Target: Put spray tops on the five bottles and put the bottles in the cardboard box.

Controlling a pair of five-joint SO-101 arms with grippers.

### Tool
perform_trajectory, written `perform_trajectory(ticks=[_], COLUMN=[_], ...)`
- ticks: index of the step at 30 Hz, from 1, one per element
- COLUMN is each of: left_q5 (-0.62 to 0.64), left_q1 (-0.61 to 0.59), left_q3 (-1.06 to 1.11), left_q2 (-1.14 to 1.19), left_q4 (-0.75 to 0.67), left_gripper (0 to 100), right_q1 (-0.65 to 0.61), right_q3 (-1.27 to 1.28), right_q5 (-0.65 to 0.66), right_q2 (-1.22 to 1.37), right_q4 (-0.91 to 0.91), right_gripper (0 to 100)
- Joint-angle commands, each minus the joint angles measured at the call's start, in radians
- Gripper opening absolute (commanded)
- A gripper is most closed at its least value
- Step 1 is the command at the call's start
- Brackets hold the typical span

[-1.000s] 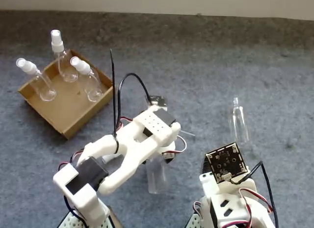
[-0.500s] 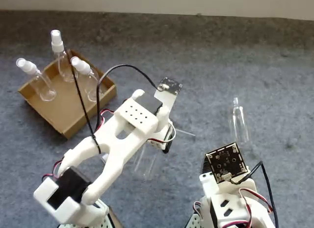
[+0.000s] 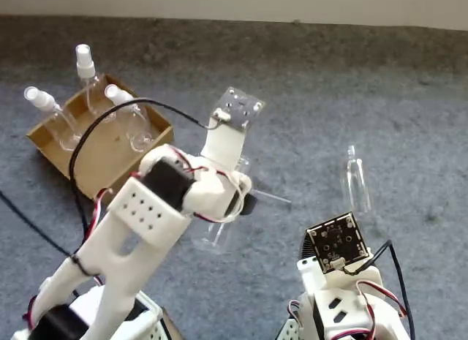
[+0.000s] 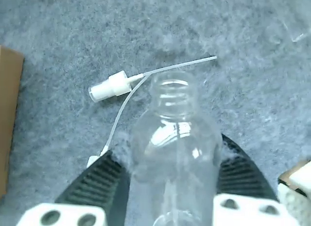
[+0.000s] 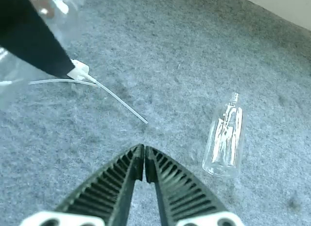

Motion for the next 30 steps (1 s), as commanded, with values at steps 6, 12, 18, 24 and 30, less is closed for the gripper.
perform_trajectory(ticks=[6, 12, 18, 24, 30], left_q5=[-0.087, -0.089, -0.089, -0.089, -0.089], left_q1=[-0.028, -0.188, -0.355, -0.361, -0.358], left_q3=[0.162, 0.312, 0.604, 0.722, 0.837], left_q2=[-0.340, -0.527, -0.653, -0.745, -0.849], left_q4=[0.002, -0.106, -0.440, -0.526, -0.615], left_gripper=[14, 14, 14, 14, 14], right_q1=[0.012, 0.012, 0.012, 0.013, 0.140], right_q3=[0.004, 0.025, 0.064, 0.065, 0.067], right_q5=[0.008, 0.008, 0.008, 0.008, 0.017], right_q2=[-0.013, -0.012, -0.012, -0.010, 0.008], right_q4=[-0.018, -0.021, -0.024, -0.048, -0.087], right_gripper=[0.5, 0.5, 0.5, 0.6, 0.7])
